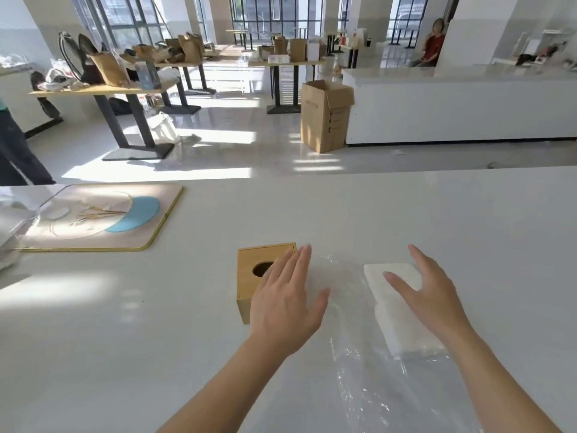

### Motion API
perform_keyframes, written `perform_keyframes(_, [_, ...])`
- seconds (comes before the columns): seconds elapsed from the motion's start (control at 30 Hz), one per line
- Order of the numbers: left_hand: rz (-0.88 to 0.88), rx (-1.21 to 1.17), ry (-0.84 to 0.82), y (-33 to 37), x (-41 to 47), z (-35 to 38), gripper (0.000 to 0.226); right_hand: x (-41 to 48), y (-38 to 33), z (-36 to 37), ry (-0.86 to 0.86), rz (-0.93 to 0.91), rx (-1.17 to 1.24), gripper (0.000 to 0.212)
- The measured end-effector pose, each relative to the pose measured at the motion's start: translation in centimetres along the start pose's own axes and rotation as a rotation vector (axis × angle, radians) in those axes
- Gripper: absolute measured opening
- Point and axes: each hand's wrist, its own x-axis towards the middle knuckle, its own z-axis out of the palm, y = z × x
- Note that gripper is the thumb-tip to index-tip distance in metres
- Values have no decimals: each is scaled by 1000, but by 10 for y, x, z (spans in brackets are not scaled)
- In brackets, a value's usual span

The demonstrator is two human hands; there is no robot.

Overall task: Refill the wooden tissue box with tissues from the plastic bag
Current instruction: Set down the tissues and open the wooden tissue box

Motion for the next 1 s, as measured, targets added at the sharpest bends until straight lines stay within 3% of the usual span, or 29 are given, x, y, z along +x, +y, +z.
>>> perform_keyframes(0.17, [17,90,36,-45,-6,-34,74,-14,-55,26,-43,-260,-66,78])
perform_keyframes(0.27, [-33,126,2,-74,-10,-43,80,-16,-77,41,-120,-318,-81,81])
perform_keyframes(0.53, [-120,154,-42,-128,-15,-36,94,-15,-107,88,-308,-353,-162,89])
perform_keyframes(0.77, [-110,121,-128,-143,-14,-9,97,-10,-103,114,-450,-253,-225,100])
perform_keyframes(1.0, [-80,77,-180,-153,-13,12,95,-10,-98,129,-485,-287,-246,98])
